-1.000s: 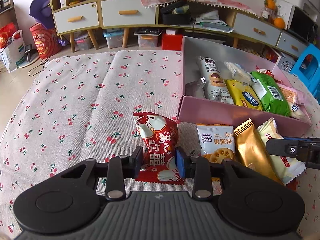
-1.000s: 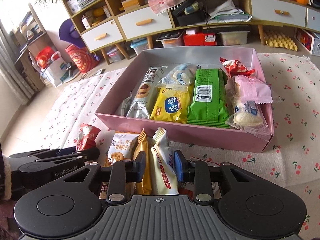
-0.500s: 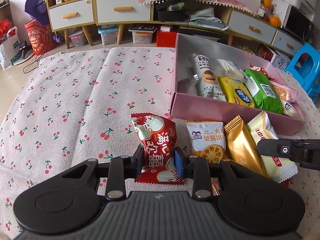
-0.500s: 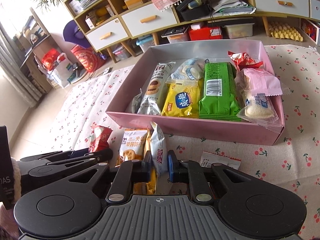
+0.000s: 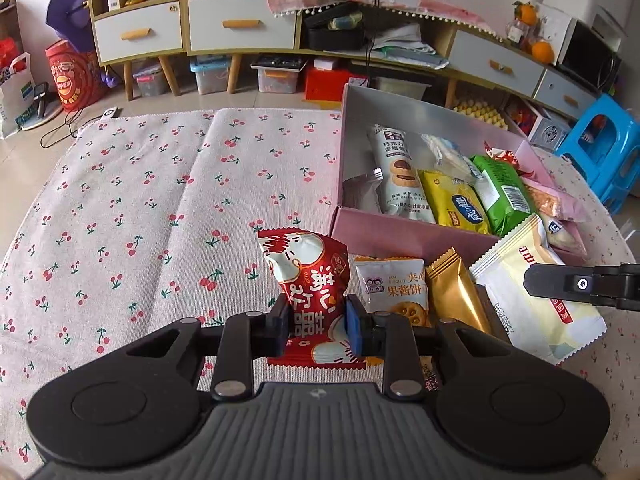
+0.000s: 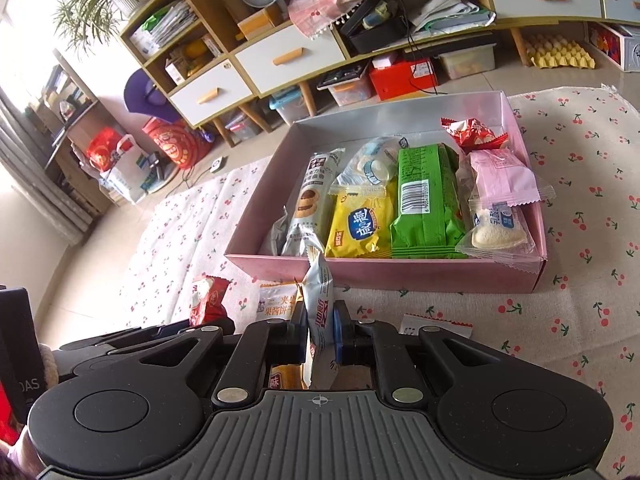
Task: Organize snacks
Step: 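Lift both packets over the pink box, lower them in and open both tools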
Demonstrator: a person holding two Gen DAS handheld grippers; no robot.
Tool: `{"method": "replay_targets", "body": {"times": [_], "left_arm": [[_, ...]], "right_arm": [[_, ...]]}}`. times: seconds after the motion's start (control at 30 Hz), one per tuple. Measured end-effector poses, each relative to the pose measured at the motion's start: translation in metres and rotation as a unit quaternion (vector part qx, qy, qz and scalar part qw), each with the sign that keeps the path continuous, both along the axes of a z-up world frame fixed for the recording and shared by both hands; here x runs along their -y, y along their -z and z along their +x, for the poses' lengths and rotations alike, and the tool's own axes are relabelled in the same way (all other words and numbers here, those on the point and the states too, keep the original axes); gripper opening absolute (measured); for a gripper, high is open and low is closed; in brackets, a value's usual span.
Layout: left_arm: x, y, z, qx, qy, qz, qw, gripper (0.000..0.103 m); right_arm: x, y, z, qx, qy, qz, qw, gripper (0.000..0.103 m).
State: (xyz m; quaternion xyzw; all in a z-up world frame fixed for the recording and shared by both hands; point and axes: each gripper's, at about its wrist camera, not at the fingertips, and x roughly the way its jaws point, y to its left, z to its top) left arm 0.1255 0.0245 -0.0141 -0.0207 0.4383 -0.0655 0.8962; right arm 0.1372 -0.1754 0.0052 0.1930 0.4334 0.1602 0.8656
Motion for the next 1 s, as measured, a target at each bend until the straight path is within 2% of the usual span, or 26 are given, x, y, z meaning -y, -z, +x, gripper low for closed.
{"method": "replay_targets", "body": {"times": [0.5,0.7,0.8,1.0], "left_arm": [[0.005,-0.023,0.012,0.040,-0.007,-0.038,0.9984,0.026],[0.016,-0.023,0.022,0.061,0.019,-0.061,0.9961,0.026],[0.021,-0.020,0.028,0.066,0.041,-0.067,0.9947,0.026],[0.030,-0.017,0.047,0.071,0.073,-0.038,0.9941,0.026]], "right_arm": [[0.026,-0.020,0.011,0.011,0.062,0.068,0.996,0.012],[0.033,-0.018,0.022,0.018,0.092,0.085,0.992,0.012],[0.031,-0.017,0.032,0.027,0.100,0.075,0.992,0.012],[0.027,-0.013,0.058,0.035,0.107,0.066,0.991,0.012]]}}
